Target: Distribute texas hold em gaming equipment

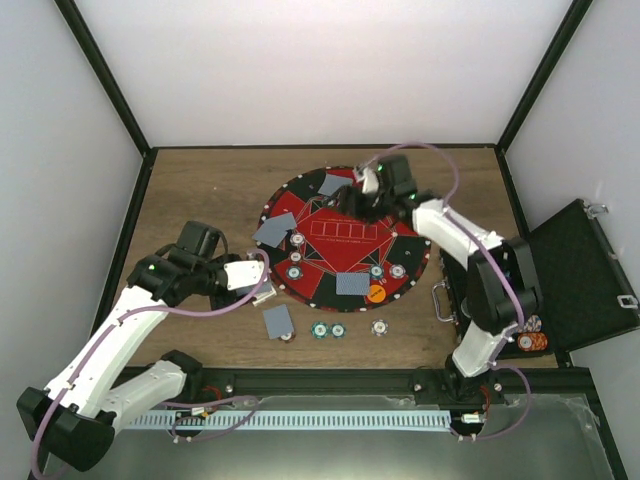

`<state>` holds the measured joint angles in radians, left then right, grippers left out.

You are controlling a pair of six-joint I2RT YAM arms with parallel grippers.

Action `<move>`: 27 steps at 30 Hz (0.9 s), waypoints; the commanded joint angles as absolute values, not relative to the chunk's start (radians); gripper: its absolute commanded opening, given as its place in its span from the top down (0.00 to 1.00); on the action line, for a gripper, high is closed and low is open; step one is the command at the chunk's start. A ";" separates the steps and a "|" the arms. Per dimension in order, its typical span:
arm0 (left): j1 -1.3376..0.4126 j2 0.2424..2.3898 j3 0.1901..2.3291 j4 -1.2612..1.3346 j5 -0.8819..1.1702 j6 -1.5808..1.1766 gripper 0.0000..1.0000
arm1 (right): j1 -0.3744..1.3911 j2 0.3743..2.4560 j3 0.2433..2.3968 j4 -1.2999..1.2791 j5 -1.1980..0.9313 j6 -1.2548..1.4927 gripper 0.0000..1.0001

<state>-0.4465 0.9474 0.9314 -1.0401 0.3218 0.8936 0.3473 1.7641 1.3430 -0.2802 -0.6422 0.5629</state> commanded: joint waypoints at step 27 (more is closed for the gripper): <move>-0.445 0.928 0.950 -1.035 0.357 0.892 0.95 | 0.857 1.600 0.971 0.192 -0.766 0.938 0.17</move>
